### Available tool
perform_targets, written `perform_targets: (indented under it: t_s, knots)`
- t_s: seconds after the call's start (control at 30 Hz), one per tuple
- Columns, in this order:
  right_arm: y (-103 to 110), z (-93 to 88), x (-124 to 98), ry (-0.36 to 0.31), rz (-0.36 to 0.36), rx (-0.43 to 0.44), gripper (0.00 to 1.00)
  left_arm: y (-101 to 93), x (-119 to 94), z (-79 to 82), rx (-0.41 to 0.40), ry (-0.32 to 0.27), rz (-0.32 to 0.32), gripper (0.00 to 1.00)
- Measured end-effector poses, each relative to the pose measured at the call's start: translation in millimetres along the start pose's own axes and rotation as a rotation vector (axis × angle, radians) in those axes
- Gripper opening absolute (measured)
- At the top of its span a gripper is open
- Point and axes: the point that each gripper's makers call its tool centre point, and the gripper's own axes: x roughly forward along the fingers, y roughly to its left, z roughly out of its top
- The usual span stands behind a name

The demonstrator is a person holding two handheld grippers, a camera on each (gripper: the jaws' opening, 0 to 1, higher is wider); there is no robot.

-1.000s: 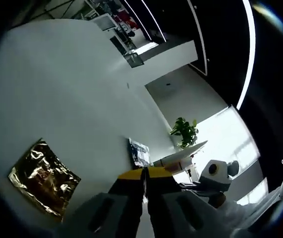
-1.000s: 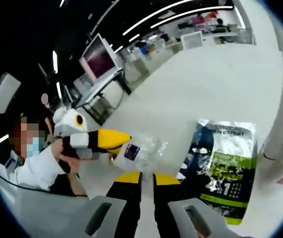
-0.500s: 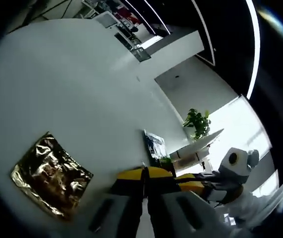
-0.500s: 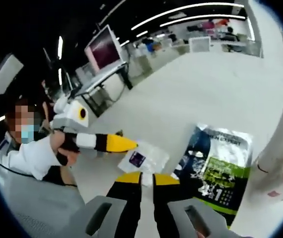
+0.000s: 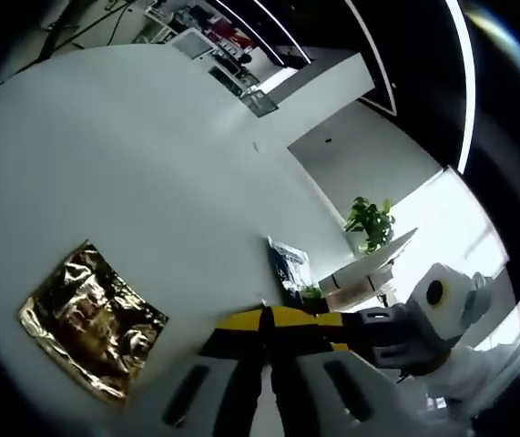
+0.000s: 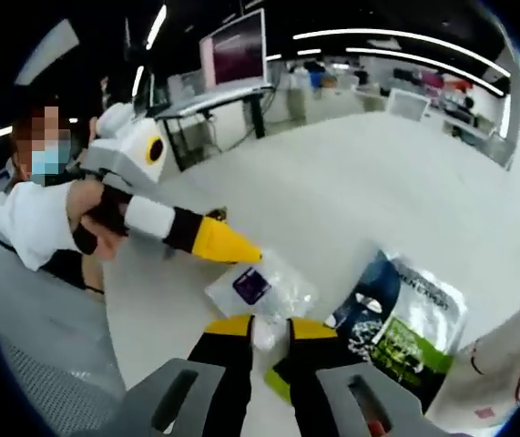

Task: Arrange the skincare products in the storage area until every visible bottle or jar stands upright without overlapping.

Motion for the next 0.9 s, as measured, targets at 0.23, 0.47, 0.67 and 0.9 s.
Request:
perform_targets:
  t_s: [0.23,0.47,0.67,0.9]
  knots:
    - [-0.8,5.8,3.5,-0.013,0.011,0.027,0.08,0.6,2.7,-2.4,0.063,0.002,0.035,0.00]
    - [1.9,3.4,8.2,0.007,0.022,0.012,0.07,-0.9,5.6,-6.9,0.127,0.021,0.050,0.00]
    - [0.1,-3.8,9.5,0.035,0.015,-0.033,0.09,1.2,7.2,-14.0,0.136,0.045,0.058,0.00]
    - [-2.1,-5.3,10.3,0.044,0.022,-0.078,0.09,2.5,8.2,-16.5,0.152,0.057,0.062,0.00]
